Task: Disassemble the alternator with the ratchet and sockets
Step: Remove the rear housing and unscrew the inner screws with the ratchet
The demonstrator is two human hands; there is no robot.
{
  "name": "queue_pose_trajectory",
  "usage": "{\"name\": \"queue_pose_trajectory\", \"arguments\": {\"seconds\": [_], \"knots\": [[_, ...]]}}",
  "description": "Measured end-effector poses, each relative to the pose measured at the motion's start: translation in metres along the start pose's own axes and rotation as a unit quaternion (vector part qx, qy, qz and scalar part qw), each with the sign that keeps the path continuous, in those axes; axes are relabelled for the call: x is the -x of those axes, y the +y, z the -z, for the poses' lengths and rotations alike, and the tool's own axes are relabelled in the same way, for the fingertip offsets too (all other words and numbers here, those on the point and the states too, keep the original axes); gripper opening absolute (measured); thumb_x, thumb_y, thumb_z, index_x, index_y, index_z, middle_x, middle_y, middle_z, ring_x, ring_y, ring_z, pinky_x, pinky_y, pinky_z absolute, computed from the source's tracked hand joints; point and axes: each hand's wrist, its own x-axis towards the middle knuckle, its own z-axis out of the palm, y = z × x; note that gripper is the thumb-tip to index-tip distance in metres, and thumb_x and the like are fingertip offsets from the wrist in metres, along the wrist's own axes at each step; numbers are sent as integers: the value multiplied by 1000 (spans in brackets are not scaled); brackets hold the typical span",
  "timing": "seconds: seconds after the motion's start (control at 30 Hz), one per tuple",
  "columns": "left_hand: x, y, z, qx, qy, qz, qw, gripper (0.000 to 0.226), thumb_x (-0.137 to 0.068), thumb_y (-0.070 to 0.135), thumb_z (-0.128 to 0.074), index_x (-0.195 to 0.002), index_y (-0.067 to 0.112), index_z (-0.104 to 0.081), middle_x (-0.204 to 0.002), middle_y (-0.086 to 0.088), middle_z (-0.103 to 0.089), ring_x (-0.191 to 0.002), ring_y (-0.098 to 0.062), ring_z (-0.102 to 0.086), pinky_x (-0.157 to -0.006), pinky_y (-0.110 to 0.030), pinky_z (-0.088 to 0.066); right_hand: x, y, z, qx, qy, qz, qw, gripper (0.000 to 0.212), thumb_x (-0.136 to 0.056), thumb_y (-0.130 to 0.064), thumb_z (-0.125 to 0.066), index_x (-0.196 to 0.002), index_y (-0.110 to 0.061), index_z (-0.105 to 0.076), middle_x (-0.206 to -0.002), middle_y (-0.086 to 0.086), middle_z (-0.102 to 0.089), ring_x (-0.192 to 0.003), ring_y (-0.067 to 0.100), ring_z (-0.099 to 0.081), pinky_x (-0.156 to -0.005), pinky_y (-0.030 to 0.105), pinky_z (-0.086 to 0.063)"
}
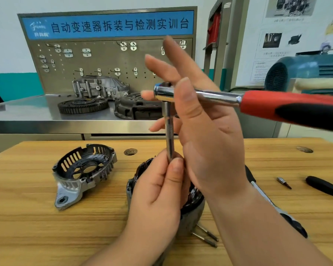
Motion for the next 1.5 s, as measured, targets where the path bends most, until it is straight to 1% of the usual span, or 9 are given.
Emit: {"name": "queue_pose_trajectory", "arguments": {"seconds": [0.23,0.37,0.5,0.63,0.8,1.07,1.2,1.33,1.5], "knots": [[1,0,0,55,-53,-17,997,37,-84,58,-56,-92,23,-65,-55,-7,-37,-45,-16,-33,-42,-30,-23,0,3,4,-86,-29,-140,986,49,-94,-48,-29,-122,-20,-58,-116,10,-70,-72,20,-68,-55,28,-48],[0,-2,1,57,-38,-17,998,41,-90,49,-51,-84,7,-51,-53,8,-39,-43,-15,-27,-39,-29,-21,1,1,1,3,-13,-41,999,25,-98,-37,-41,-116,-33,-57,-128,0,-63,-87,20,-67,-60,33,-54],[1,-4,0,39,-12,0,999,30,-86,44,-49,-75,17,-55,-52,10,-41,-45,-11,-30,-42,-27,-21,3,-1,2,78,-8,51,996,16,-91,-22,-52,-103,-31,-57,-96,-5,-72,-90,4,-67,-72,22,-53],[-1,-2,1,73,-28,10,997,38,-84,53,-57,-76,16,-57,-51,5,-38,-43,-11,-30,-39,-23,-23,-1,-1,2,-55,-47,-40,997,27,-97,-33,-45,-122,-34,-53,-124,4,-65,-76,15,-68,-58,28,-50],[-1,-2,1,46,-52,-18,997,38,-85,56,-55,-86,18,-61,-53,-2,-38,-43,-16,-32,-39,-31,-24,-2,4,7,-104,-44,-171,979,50,-93,-51,-30,-121,-21,-58,-100,7,-74,-69,19,-68,-55,27,-49],[-2,-2,-1,15,-19,-16,1000,22,-86,41,-46,-73,25,-54,-51,13,-40,-43,-6,-32,-40,-22,-25,-4,-3,7,-28,-56,-15,998,36,-89,-26,-51,-125,-21,-51,-129,-3,-60,-84,11,-68,-59,22,-52],[-1,-1,-3,65,-21,-5,998,21,-80,48,-63,-76,27,-63,-52,-5,-35,-42,-9,-32,-40,-27,-20,-3,-1,7,-109,-68,-97,987,31,-99,-36,-41,-124,-24,-56,-126,0,-61,-69,16,-69,-55,23,-50],[1,-2,-2,38,-36,-12,999,25,-85,42,-48,-74,23,-60,-50,-4,-38,-43,-17,-32,-40,-32,-23,-3,3,10,-132,-58,-187,972,46,-95,-49,-29,-118,-20,-57,-109,12,-70,-66,18,-69,-53,25,-48],[-1,-2,-2,26,-22,-19,999,23,-86,39,-46,-76,20,-56,-51,8,-39,-43,-8,-31,-40,-27,-21,-2,-2,6,-60,-31,-75,995,27,-94,-26,-46,-117,-25,-61,-114,5,-70,-80,18,-69,-57,28,-53]]}}
